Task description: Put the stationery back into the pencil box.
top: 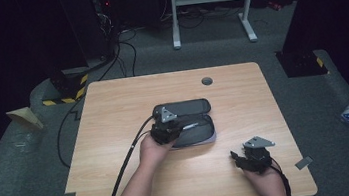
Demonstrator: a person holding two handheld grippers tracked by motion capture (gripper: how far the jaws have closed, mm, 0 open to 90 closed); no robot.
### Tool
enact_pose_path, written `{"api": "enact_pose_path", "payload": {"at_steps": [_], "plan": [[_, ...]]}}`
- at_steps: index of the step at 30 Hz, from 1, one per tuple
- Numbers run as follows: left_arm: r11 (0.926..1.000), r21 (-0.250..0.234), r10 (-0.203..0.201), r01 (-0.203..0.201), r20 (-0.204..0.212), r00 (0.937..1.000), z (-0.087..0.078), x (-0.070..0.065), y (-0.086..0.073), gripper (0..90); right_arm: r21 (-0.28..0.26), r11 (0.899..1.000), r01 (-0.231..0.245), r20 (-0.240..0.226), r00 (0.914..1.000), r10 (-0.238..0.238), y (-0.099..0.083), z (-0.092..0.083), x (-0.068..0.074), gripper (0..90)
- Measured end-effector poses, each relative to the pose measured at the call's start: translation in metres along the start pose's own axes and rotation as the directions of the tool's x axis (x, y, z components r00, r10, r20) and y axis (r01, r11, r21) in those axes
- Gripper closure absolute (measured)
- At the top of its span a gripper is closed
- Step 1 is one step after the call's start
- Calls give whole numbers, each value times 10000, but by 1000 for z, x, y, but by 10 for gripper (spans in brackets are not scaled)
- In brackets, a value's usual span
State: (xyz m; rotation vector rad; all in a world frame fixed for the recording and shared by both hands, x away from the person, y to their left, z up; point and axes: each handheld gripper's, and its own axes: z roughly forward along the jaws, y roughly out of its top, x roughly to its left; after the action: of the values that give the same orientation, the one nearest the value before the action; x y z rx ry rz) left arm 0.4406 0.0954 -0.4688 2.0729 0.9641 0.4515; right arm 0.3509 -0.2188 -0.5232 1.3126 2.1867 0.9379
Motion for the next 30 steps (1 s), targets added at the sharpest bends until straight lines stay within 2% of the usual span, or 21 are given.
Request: {"api": "enact_pose_path", "payload": {"at_steps": [18, 24, 30], "plan": [[9980, -266, -580, 572, -270, 9980, -16, 14, -12, 750, -1, 10000, 1, 3, 10000, -1, 0, 0, 0, 394], [9974, -378, -630, 615, -391, 9972, -20, 16, -16, 710, -4, 10000, 13, 31, 10000, -13, 0, 0, 0, 396], [9954, -464, -857, 834, -494, 9951, -26, 20, -20, 662, -5, 10000, 13, 29, 10000, -13, 0, 0, 0, 396]]}}
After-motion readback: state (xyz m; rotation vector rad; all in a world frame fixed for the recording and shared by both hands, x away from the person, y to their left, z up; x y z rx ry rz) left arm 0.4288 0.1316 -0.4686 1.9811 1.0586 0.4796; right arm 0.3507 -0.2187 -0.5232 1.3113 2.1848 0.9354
